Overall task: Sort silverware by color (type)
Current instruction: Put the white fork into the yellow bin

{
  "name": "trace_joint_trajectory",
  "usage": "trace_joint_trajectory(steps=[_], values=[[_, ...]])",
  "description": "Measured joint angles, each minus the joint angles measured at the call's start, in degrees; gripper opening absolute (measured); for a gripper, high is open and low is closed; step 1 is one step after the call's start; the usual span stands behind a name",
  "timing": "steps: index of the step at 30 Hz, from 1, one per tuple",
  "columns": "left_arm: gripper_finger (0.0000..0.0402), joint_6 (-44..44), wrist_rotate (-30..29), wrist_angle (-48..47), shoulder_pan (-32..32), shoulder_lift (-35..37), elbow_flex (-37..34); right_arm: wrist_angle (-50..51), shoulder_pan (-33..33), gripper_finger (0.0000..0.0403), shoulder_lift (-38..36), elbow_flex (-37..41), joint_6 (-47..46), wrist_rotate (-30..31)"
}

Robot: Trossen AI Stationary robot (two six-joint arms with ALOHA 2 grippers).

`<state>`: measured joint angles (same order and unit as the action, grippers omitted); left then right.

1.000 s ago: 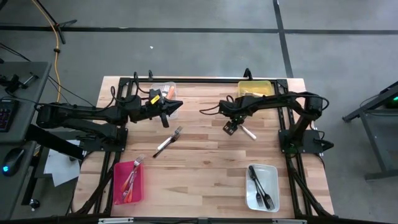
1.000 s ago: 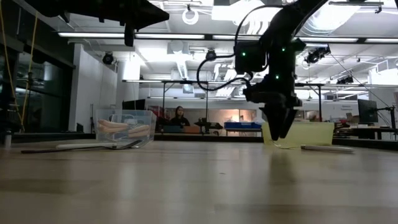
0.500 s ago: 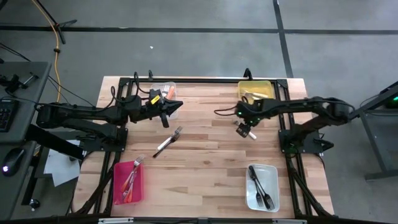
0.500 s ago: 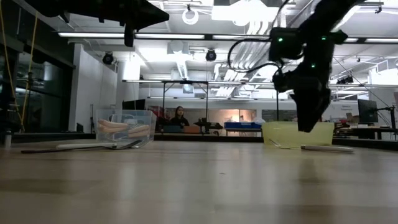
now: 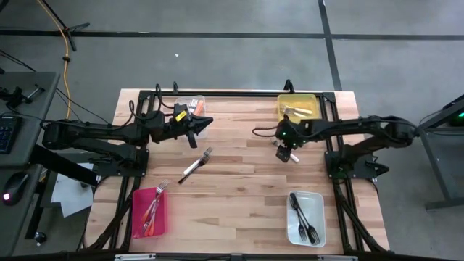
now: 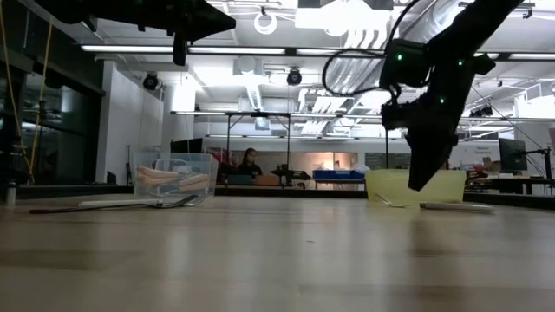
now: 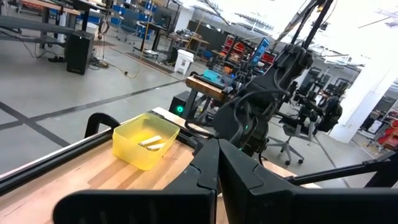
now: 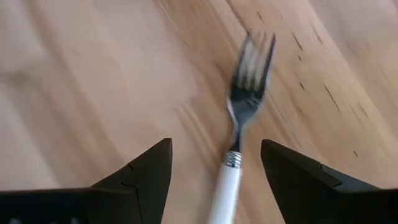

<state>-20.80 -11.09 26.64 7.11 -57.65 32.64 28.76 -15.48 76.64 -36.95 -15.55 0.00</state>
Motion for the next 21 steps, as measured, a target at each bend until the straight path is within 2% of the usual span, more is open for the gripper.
trace_joint_trajectory(steps=[4,14,18,21], values=[[0.0,-0.15,0.0,0.02,0.0,0.0,0.0,-0.38,0.65,0.0231,4.08,0.0,0.88,2.97],[0.0,-0.19,0.0,-0.02,-0.02,0.0,0.0,-1.38,2.2,0.0228,9.62,-0.35,0.66,3.37],[0.0,-0.19,0.0,-0.04,-0.02,0.0,0.0,-1.19,2.42,0.0193,9.68,-0.31,-1.16,3.51],[0.0,-0.19,0.0,-0.22,-0.02,0.0,0.0,-0.78,2.43,0.0139,9.73,-0.28,-1.94,3.32]])
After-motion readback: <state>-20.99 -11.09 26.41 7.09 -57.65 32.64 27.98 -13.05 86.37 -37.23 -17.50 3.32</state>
